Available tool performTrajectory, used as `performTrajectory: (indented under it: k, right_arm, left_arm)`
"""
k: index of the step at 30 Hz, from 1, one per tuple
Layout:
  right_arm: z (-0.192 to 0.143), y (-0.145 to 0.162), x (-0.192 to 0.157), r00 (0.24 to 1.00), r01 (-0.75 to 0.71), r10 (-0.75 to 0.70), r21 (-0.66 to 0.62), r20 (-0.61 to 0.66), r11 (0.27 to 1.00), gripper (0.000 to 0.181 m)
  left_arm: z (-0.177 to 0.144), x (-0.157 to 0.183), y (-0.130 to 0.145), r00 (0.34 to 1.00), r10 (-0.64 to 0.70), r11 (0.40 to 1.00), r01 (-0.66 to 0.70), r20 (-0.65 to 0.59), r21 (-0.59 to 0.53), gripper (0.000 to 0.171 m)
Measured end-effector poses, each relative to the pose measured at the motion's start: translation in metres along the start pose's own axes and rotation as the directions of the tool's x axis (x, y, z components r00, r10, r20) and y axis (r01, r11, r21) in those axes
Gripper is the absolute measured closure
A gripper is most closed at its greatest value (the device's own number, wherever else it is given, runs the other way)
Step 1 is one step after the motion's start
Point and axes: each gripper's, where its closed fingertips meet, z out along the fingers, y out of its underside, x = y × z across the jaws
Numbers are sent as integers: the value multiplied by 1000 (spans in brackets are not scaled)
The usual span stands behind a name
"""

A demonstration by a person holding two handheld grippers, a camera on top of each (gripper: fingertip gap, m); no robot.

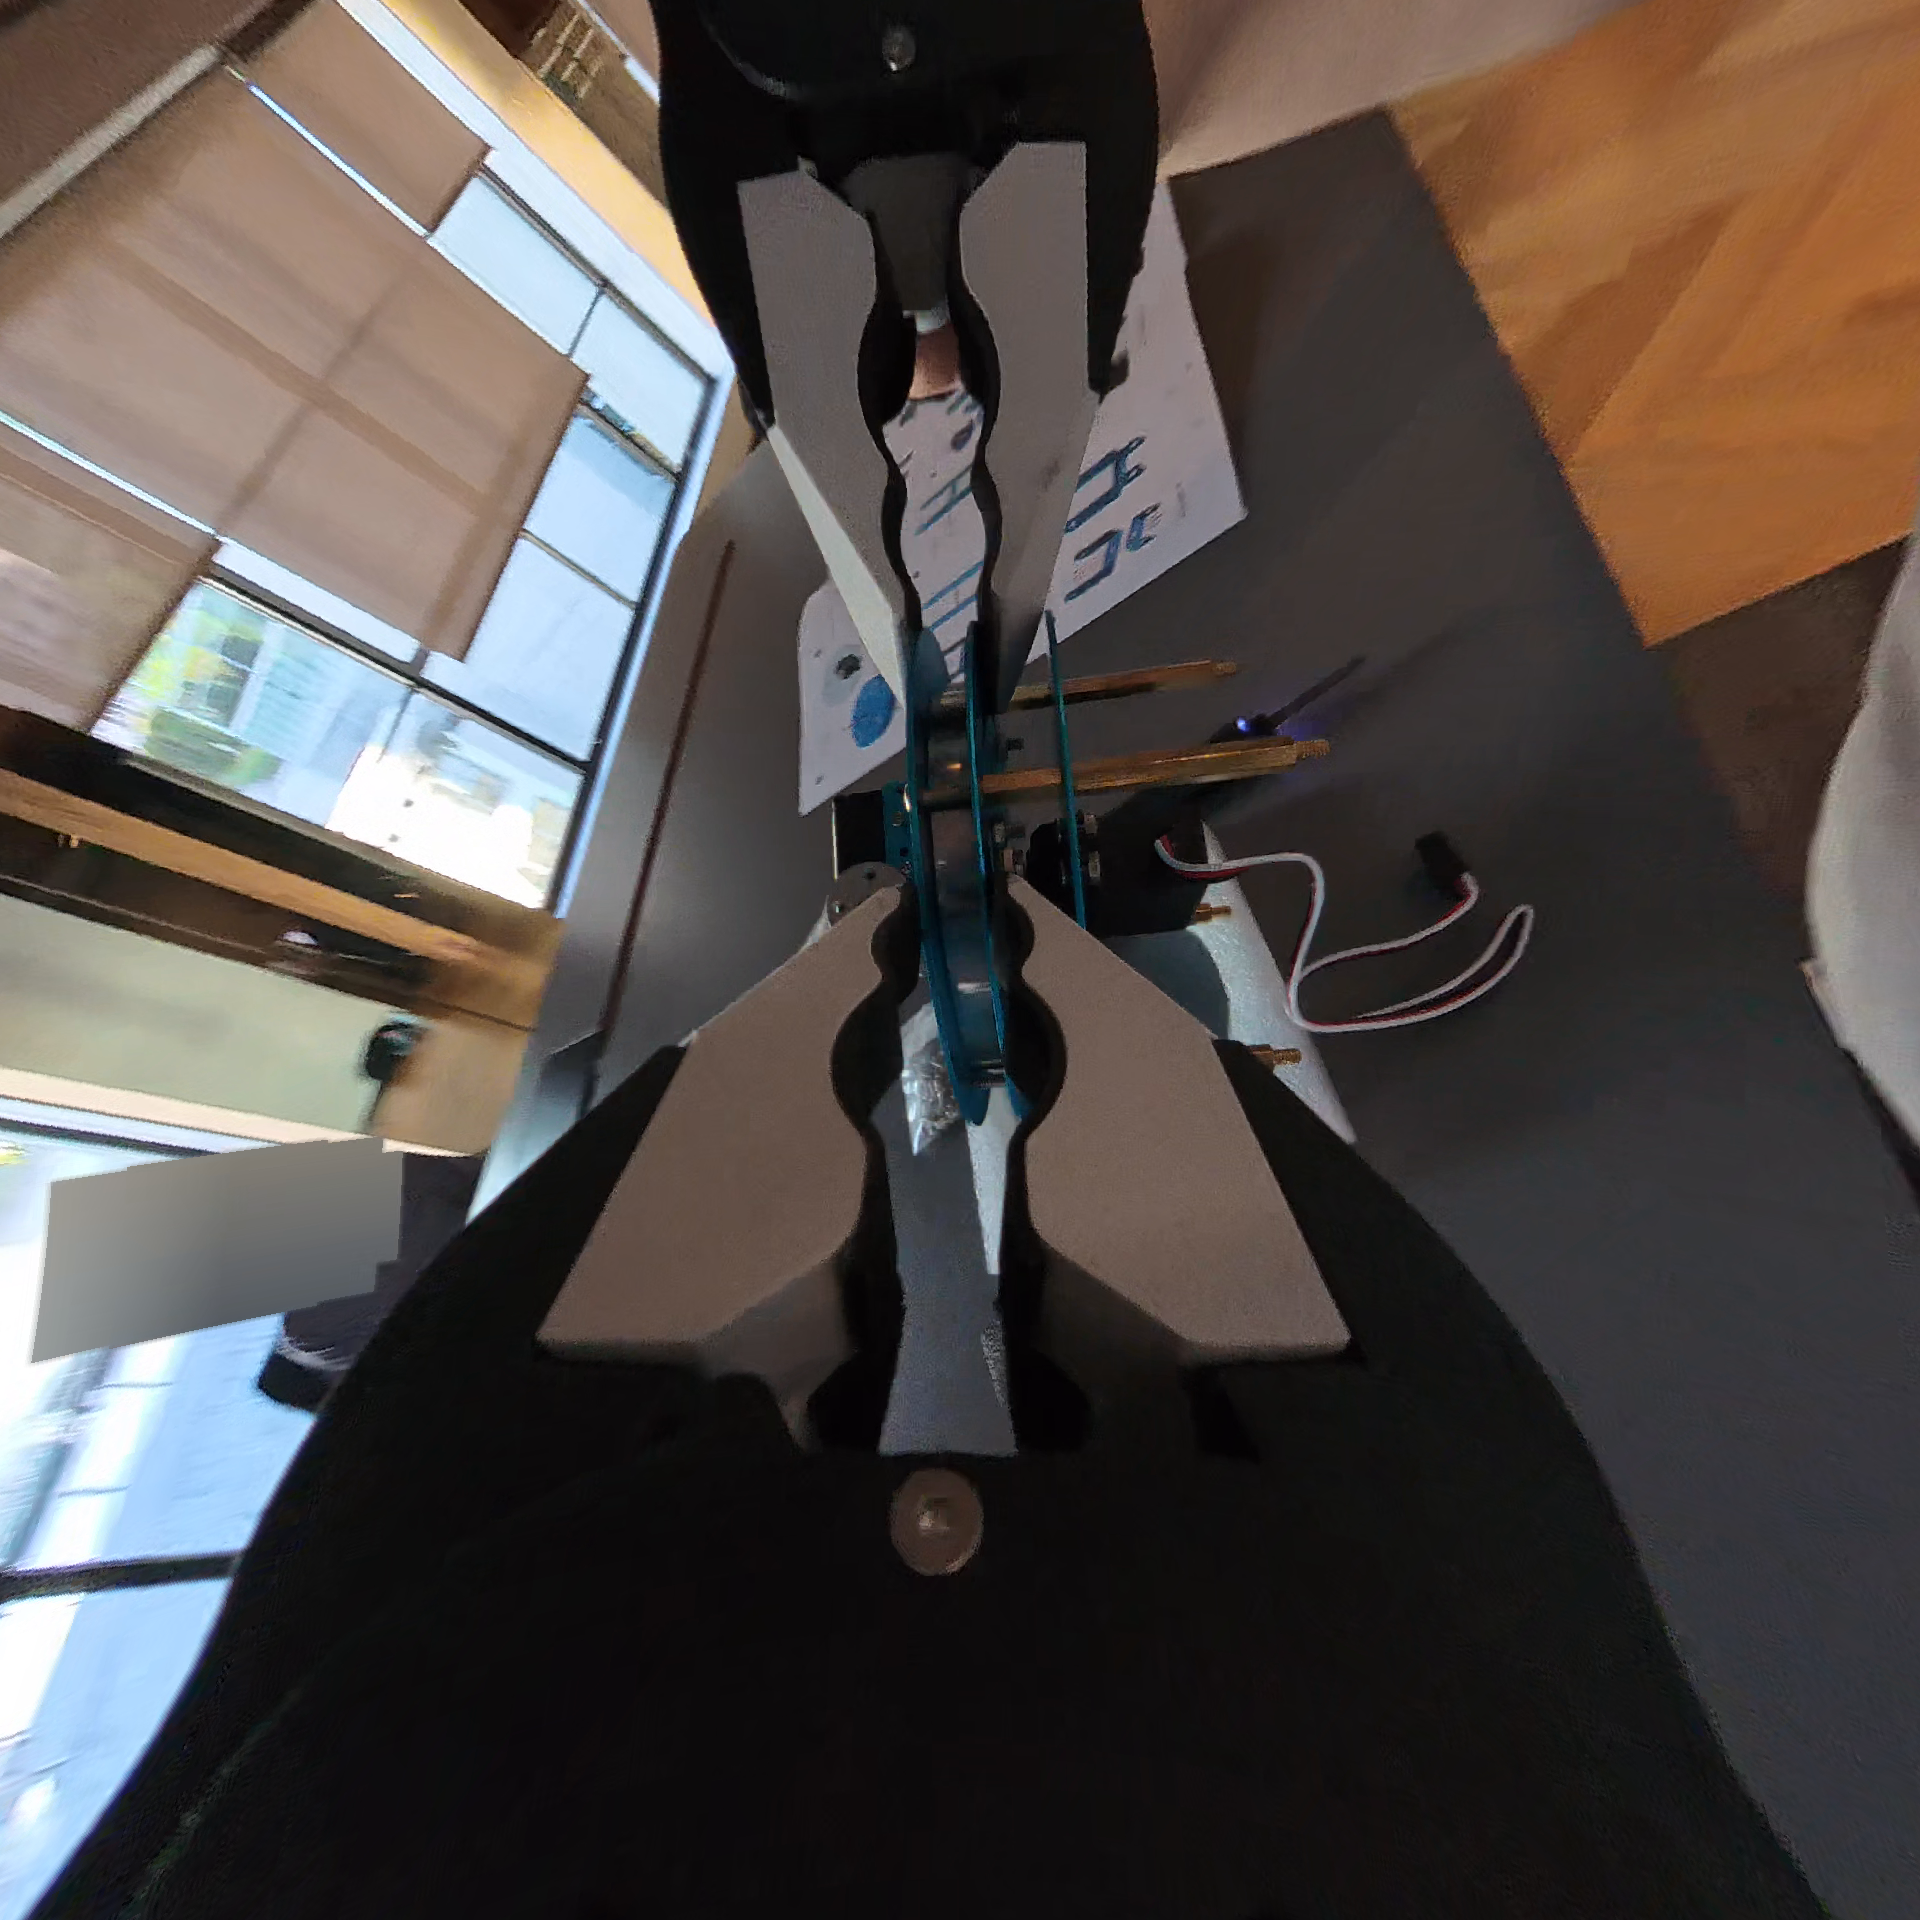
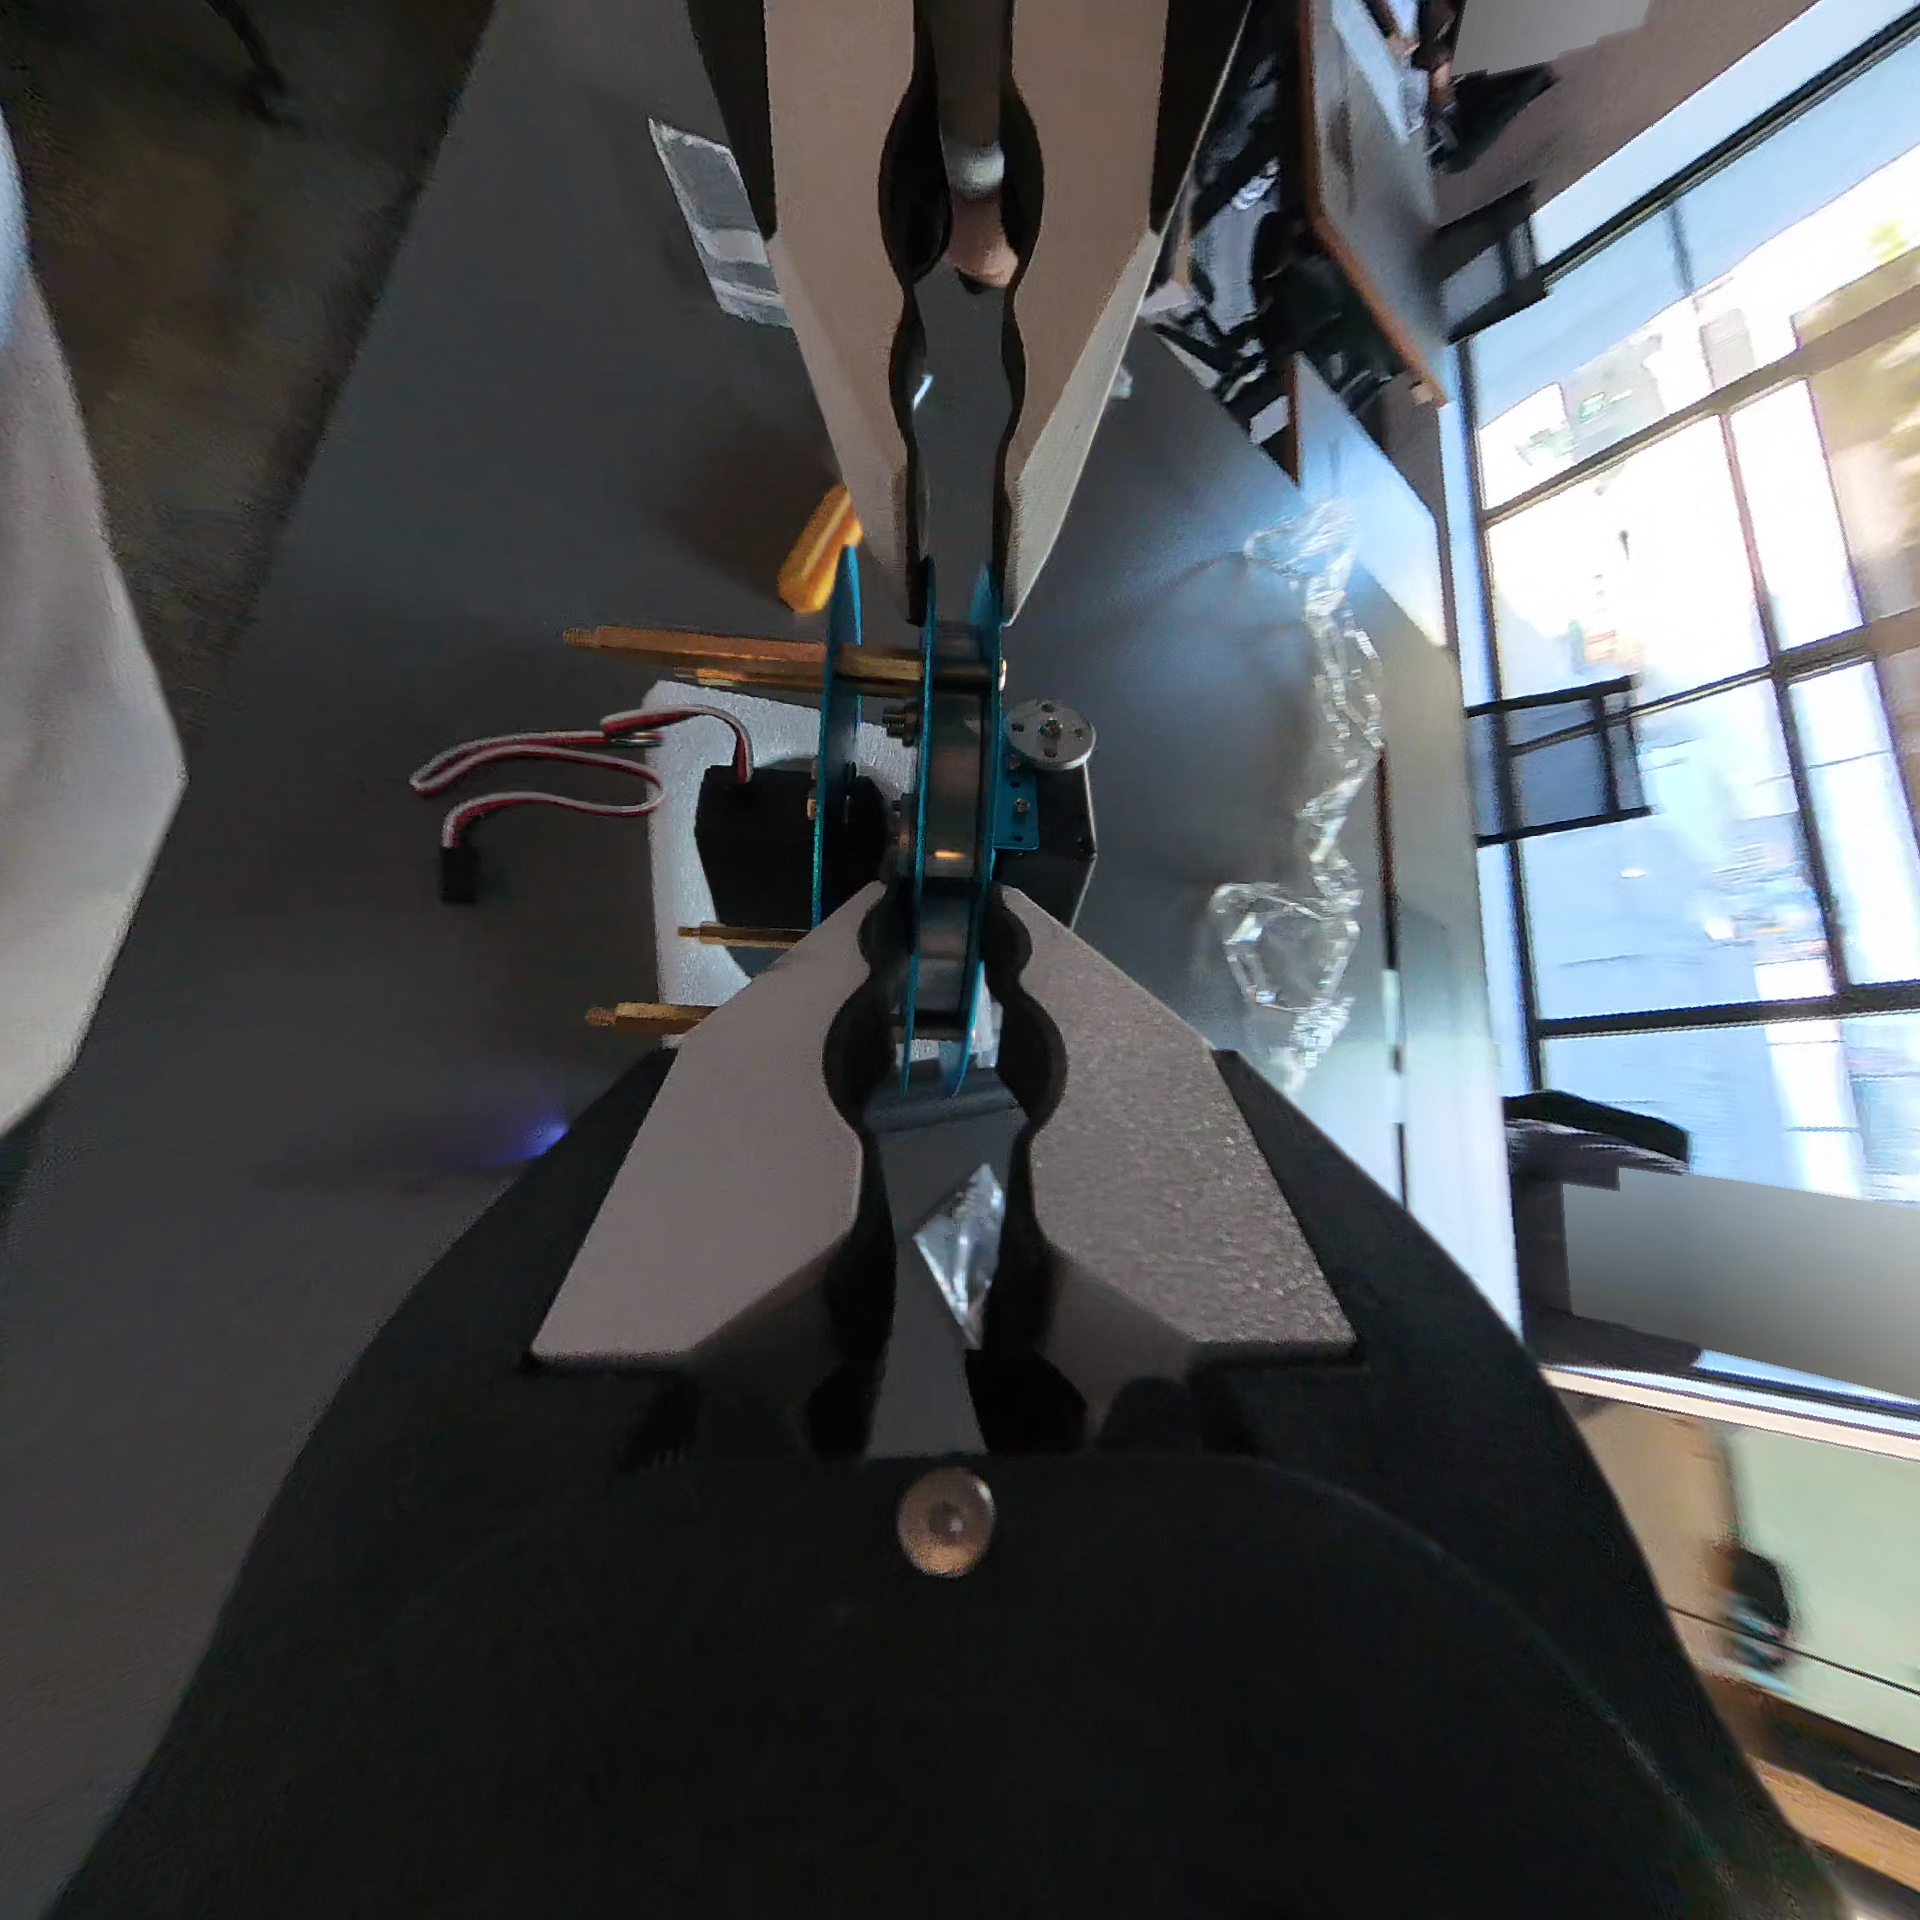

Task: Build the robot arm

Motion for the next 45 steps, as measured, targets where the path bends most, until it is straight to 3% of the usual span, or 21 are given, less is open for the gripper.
performTrajectory:
  k: [23, 35, 45]
  right_arm:
    - [7, -21, 28, 947, 257, -270, -94, -174, 962, 170]
    - [22, -16, 35, 908, 328, -365, -194, -205, 924, 170]
    - [6, -47, 43, 877, 365, -405, -190, -258, 911, 170]
  left_arm:
    - [-18, -23, 5, 968, 175, 980, -152, 180, -130, 161]
    - [-16, -29, 27, 948, 211, 972, -177, 240, -155, 161]
    - [-40, -38, -1, 921, 242, 969, -210, 307, -132, 161]
